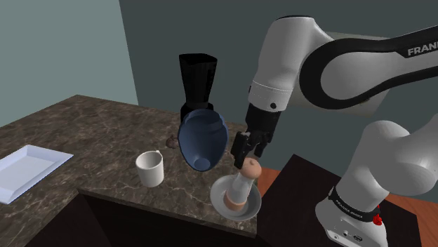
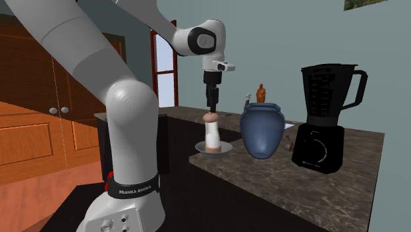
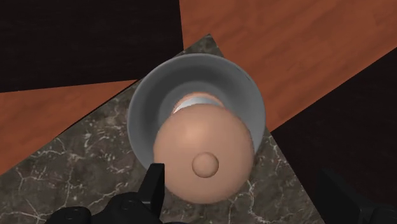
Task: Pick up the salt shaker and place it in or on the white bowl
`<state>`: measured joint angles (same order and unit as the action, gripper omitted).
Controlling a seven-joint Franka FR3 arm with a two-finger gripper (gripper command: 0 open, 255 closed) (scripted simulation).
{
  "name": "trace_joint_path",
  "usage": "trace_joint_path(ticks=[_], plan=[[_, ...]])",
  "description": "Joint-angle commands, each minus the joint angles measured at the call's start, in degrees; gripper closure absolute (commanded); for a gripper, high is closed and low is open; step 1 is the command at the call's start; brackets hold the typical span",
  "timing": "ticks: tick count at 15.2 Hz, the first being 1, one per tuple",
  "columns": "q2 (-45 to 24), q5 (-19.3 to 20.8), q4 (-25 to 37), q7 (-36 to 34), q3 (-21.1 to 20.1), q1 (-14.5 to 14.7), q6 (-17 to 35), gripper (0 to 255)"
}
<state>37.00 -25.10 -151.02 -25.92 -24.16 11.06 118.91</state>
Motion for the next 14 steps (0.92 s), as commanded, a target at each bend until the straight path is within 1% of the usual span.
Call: trace_joint_path(ticks=[1,2,6,14], plan=[[0.00,0.00,0.00,0.00,0.00,0.00,0.00,0],[0.00,0.00,0.00,0.00,0.00,0.00,0.00,0],[2.84,2.13,5.15,-0.41,2.67,-0.71,-8.15,0],[2.84,2.14,5.15,-0.41,2.67,-0.71,-8.15,0]])
